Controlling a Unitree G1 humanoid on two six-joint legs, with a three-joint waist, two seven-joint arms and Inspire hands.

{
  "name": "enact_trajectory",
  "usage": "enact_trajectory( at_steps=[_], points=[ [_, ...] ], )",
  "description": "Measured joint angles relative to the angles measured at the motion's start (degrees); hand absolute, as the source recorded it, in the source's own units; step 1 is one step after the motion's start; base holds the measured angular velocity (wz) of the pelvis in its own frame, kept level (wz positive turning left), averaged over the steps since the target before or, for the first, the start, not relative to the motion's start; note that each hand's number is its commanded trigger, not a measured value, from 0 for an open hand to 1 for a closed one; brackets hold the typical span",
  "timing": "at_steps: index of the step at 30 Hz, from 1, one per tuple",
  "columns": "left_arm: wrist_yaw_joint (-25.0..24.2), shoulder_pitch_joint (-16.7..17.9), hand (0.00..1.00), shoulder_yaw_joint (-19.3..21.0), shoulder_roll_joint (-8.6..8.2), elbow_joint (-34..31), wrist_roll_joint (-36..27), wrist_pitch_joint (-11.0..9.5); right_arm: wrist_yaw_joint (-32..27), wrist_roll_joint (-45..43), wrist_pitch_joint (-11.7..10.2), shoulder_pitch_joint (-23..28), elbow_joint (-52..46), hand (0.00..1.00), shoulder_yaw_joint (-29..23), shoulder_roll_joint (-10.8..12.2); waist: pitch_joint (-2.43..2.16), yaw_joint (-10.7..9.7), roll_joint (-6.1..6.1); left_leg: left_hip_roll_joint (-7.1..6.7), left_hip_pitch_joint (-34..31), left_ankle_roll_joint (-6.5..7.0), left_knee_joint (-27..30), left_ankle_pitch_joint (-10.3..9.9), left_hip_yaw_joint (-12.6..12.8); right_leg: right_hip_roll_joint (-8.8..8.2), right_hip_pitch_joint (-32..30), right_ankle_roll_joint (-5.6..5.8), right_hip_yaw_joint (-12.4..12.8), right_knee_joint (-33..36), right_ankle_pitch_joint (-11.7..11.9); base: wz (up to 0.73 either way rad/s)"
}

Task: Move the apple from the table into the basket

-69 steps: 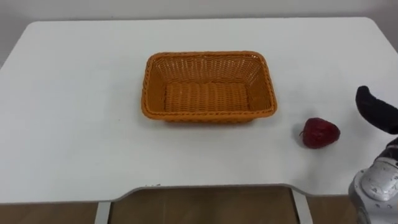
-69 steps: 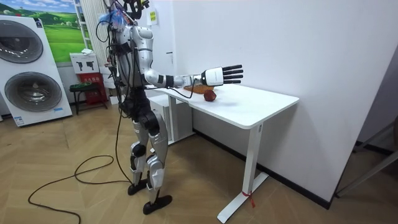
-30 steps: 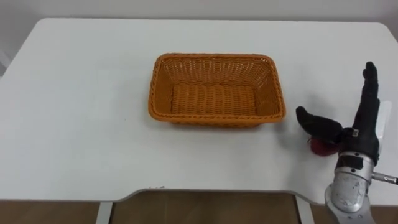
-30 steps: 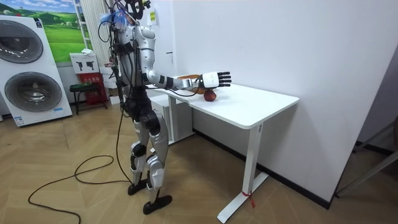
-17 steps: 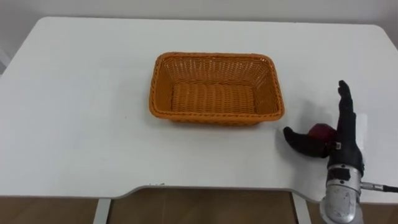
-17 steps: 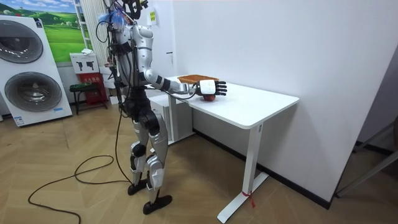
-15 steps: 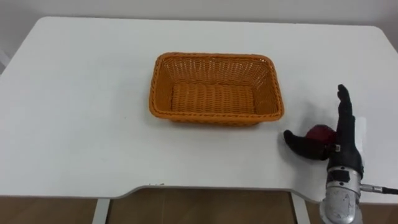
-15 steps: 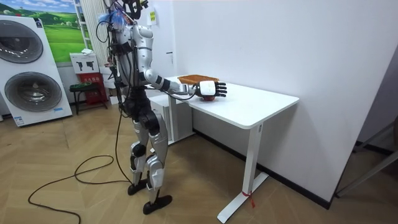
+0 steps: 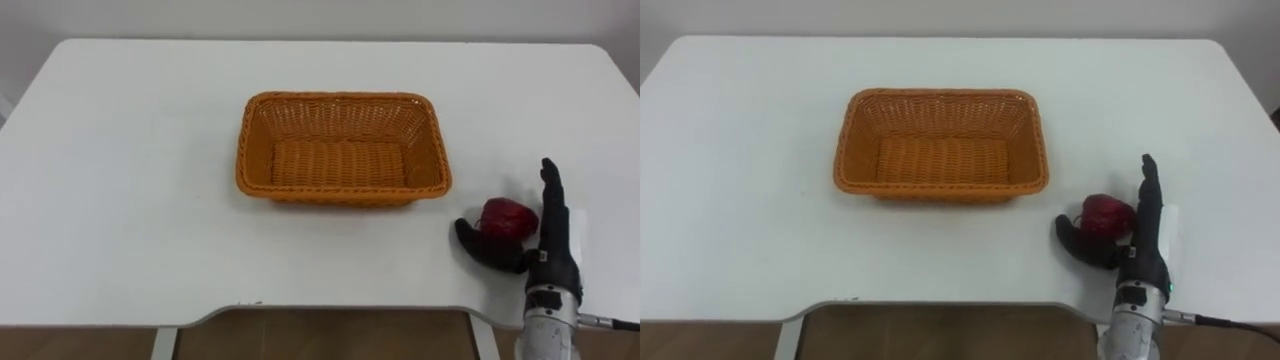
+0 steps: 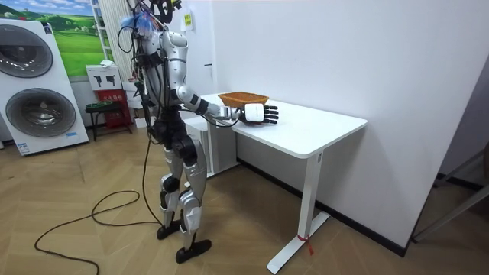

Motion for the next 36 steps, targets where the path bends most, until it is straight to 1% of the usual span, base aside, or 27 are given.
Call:
enact_trajectory(
  at_steps=[4,6,8,13,16,24,27,30,32,36],
  points=[
    [0.3,0.7,0.00,0.0,-0.01,0.1,0.0,-0.1,-1.1,-0.2,-0.9,-0.4,1.2,1.00,-0.1,0.9,0.05,0.0,-0.08,0.00,0.1,0.00,0.0,0.0,0.0,0.02,0.0,0.01,0.1,0.0,0.0,0.00],
    [0.4,0.9,0.00,0.0,0.00,0.1,0.0,-0.1,-2.3,-1.1,-0.9,-0.5,1.6,1.00,-0.6,0.9,0.01,0.0,-0.15,0.00,0.0,0.00,0.0,0.0,0.0,0.03,0.1,0.01,0.1,0.0,0.0,0.00],
    [0.4,1.0,0.00,0.0,-0.01,0.7,0.1,-0.1,-3.5,-2.6,-1.5,-1.1,3.5,1.00,-2.0,0.8,-0.06,0.0,-0.27,0.00,0.1,0.00,0.0,0.0,0.0,0.04,0.2,0.02,0.1,-0.1,0.0,0.00],
    [0.4,0.7,0.00,0.0,-0.01,0.7,0.1,-0.1,-5.0,-3.4,-1.5,-2.8,5.8,1.00,-3.7,0.8,-0.02,-0.1,-0.10,0.03,0.4,0.00,0.0,0.0,-0.1,0.06,0.6,0.02,0.0,-0.2,0.0,0.01],
    [0.4,0.6,0.00,0.0,-0.01,0.7,0.1,-0.1,-5.4,-3.5,-1.5,-2.8,5.9,1.00,-4.2,0.7,-0.02,0.0,-0.08,0.03,0.5,-0.01,-0.1,0.0,-0.4,0.06,0.8,0.02,-0.4,-0.4,0.0,0.06],
    [0.3,0.0,0.00,0.0,-0.05,0.7,0.0,-0.1,-5.5,-3.8,-1.2,-3.1,5.1,1.00,-4.6,0.7,-0.06,0.0,-0.12,0.04,0.3,-0.02,-0.3,0.0,-0.5,0.08,0.6,0.02,-0.5,-0.3,0.0,0.00],
    [0.2,0.0,0.00,0.0,-0.04,0.5,0.1,-0.1,-4.8,-3.6,0.4,-2.8,2.4,1.00,-4.6,0.7,-0.17,0.2,-0.17,0.01,0.1,-0.01,-0.2,0.0,-0.4,0.07,0.1,0.01,-0.3,0.0,0.0,-0.01],
    [0.2,-0.1,0.00,0.0,-0.04,0.6,0.0,-0.1,-4.8,-3.4,1.4,-2.6,0.4,1.00,-4.3,1.0,-0.09,0.2,0.07,0.01,0.1,0.00,-0.2,0.0,-0.2,0.08,-0.2,0.00,-0.1,0.1,0.0,-0.04],
    [0.2,-0.4,0.00,-0.3,-0.06,0.6,0.0,-0.1,-4.3,-1.7,2.7,-2.6,-2.4,1.00,-3.1,1.0,-0.06,0.1,0.35,0.01,-0.3,0.01,-0.1,0.0,0.0,0.08,-0.8,0.00,0.2,0.3,0.0,-0.06],
    [0.2,-0.5,0.00,-0.2,-0.08,1.3,0.0,-0.2,-3.5,-0.7,3.2,-2.8,-7.1,1.00,-1.9,1.0,-0.08,0.4,0.37,0.01,-0.3,0.02,-0.1,0.0,0.2,0.07,-0.9,-0.01,0.5,0.3,0.0,-0.03]
  ],
)
